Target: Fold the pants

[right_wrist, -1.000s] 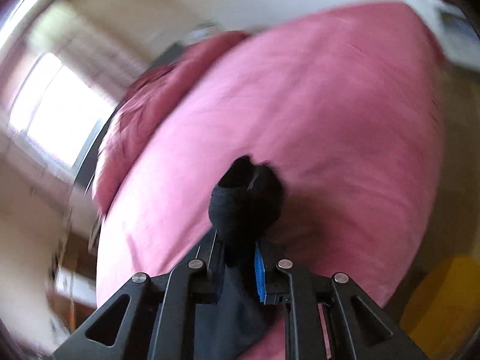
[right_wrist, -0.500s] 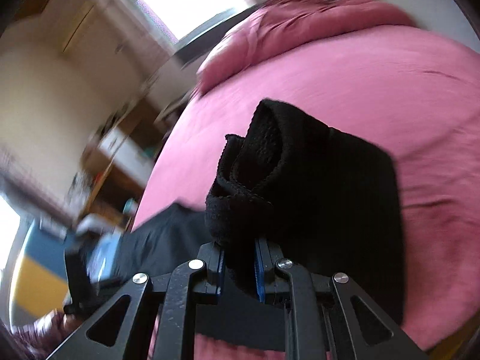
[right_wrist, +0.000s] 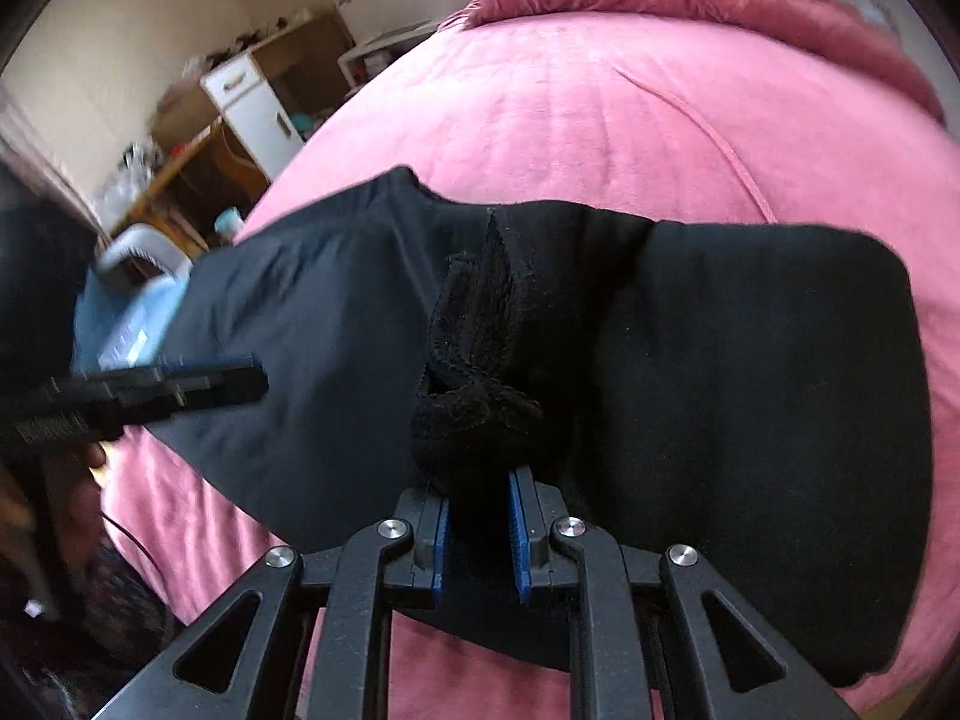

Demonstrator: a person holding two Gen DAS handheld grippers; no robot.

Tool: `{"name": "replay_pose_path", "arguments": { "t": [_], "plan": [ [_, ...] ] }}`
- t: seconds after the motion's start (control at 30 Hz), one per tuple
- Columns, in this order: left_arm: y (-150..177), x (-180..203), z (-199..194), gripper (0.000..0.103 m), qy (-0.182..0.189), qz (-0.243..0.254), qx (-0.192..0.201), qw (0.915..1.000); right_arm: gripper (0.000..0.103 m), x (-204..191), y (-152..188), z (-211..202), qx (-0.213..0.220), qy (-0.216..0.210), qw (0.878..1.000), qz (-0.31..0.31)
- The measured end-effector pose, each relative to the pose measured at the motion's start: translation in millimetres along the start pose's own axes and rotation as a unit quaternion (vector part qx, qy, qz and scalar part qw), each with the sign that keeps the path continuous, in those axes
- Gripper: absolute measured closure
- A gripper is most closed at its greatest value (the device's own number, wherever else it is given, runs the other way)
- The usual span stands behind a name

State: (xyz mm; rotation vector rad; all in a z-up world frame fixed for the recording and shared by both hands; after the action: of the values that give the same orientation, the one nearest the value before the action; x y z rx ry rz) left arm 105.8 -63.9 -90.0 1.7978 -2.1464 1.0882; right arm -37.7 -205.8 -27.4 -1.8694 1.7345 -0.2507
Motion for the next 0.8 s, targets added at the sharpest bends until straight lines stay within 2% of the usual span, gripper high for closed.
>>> {"name": "replay_pose_path", "arguments": {
  "t": [0.03,0.1,0.13,0.2,0.23,0.3,0.37,0.47,0.53,0.63,0.73,0.8],
  "plan": [
    [-2,4,2,0.066,0.012,-0.003,-0.006,0.9999,0.080,-2,1,-1,0.000,-0.003,1.000,-0.007],
    [-6,11,8,0.066,0.026,-0.004,-0.014,0.9996,0.068,-3,1,-3,-0.001,-0.014,1.000,-0.011],
    [-8,14,11,0.066,0.031,-0.003,-0.016,0.9994,0.065,-2,1,-6,-0.001,-0.026,1.000,-0.011],
    [-13,20,18,0.066,0.054,-0.010,-0.026,0.9982,0.053,-3,4,-12,-0.003,-0.055,0.998,-0.005],
    [-14,23,22,0.066,0.063,-0.015,-0.032,0.9974,0.049,-2,7,-18,-0.004,-0.075,0.997,0.000],
    [-16,27,27,0.065,0.076,-0.021,-0.040,0.9961,0.047,1,11,-31,0.005,-0.082,0.997,0.002],
    [-18,31,32,0.065,0.080,-0.026,-0.047,0.9953,0.048,10,17,-45,0.013,-0.066,0.998,0.006],
    [-21,36,44,0.064,0.081,-0.033,-0.061,0.9942,0.051,33,30,-64,0.020,-0.016,1.000,0.016],
    [-20,42,50,0.064,0.067,-0.026,-0.070,0.9950,0.057,49,39,-73,0.022,0.018,0.999,0.026],
    [-24,50,58,0.064,0.037,-0.011,-0.061,0.9974,0.068,76,54,-90,0.030,0.072,0.996,0.048],
    [-27,54,59,0.064,0.032,-0.016,-0.058,0.9977,0.068,100,69,-103,0.031,0.108,0.991,0.074],
    [-29,52,66,0.064,0.012,-0.017,-0.069,0.9974,0.068,115,78,-108,0.029,0.125,0.987,0.093]
  ]
}}
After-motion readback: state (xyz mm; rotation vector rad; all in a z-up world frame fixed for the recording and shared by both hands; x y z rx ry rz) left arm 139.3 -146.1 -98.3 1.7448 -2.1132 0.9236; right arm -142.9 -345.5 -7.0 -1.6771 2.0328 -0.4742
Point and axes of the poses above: each gripper's, at about its wrist camera, not at the fingertips, and z roughly the way its jaws point, x to its right, y to its underside, the point moved 3 cm from there along z, roughly the way its jaws point, and after that the axes turned 5 degrees about x, right-handed, at the moved point
